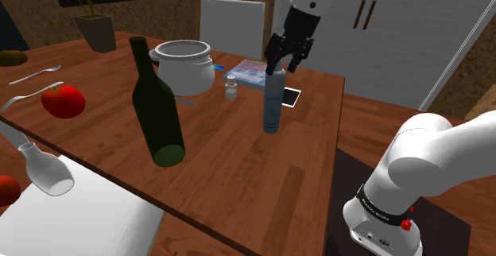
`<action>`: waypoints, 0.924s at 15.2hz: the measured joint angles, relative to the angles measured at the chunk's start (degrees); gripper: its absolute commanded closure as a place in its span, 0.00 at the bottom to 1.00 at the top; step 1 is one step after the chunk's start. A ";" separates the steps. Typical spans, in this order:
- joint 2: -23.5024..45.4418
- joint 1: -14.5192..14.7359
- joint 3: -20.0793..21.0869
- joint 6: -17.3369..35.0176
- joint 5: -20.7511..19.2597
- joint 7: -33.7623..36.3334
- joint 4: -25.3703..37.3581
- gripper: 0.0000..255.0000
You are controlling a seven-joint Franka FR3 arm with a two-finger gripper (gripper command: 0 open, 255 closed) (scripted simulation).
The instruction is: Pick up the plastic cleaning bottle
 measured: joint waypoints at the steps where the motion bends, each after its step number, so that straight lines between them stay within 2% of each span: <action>1: -0.25 0.07 0.14 0.85 0.14 -0.02 -1.05 0.00; 3: -0.72 0.12 0.19 2.15 0.28 -0.24 -2.84 0.00; 4: -0.71 0.12 0.18 2.45 0.30 -0.31 -3.13 1.00; 14: -0.63 0.08 0.13 2.82 0.24 -0.40 -3.24 1.00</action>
